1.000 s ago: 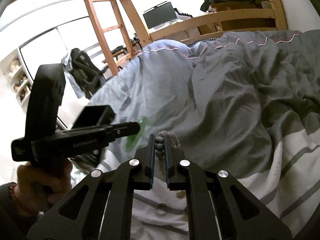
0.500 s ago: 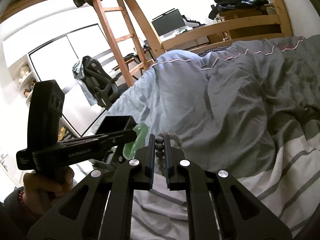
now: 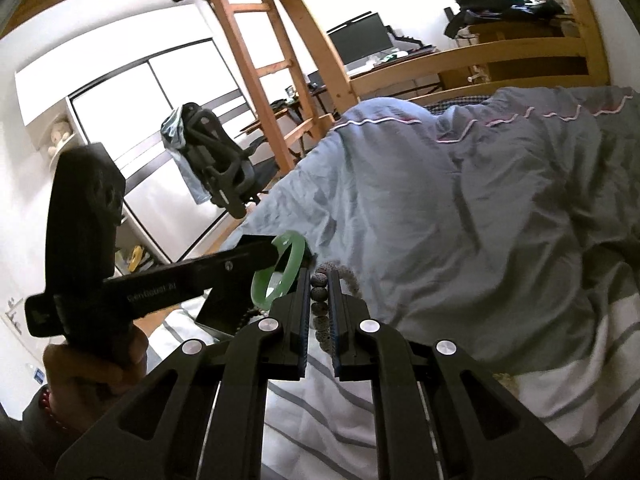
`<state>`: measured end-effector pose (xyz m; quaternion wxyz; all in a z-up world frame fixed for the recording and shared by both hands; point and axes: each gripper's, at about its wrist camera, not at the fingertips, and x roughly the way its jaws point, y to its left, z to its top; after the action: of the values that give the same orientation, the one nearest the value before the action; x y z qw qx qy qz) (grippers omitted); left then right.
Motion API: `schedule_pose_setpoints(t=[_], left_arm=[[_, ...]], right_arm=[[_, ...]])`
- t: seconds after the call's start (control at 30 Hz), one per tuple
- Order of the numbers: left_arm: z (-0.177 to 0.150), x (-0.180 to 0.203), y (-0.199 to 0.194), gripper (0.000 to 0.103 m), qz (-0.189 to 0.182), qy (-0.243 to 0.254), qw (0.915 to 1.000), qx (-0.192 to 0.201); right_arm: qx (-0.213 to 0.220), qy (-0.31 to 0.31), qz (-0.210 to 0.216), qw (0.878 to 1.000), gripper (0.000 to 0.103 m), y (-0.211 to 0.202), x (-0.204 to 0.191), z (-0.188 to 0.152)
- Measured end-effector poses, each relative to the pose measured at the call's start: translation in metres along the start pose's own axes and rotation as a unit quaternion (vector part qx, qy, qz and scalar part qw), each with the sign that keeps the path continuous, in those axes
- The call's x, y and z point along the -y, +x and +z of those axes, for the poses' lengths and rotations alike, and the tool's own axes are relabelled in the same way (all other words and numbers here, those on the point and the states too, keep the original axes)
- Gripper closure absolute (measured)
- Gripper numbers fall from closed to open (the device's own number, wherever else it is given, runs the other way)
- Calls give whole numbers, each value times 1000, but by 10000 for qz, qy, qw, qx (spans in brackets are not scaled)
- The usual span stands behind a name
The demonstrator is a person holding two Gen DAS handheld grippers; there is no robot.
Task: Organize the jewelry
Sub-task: 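Lower the green bangle into the black box with the left gripper while the right lowers the grey bead strand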
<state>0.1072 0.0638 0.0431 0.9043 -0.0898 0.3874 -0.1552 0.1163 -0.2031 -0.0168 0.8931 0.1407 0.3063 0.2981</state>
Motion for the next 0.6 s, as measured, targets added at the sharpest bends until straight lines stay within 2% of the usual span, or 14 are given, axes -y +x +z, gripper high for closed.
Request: schedule_pose_setpoints(t=[0.6], left_arm=[[15,-50,-21,94,209,-470,9984,215]], right_arm=[[-115,-228,155,9996,94,33,-35,10]])
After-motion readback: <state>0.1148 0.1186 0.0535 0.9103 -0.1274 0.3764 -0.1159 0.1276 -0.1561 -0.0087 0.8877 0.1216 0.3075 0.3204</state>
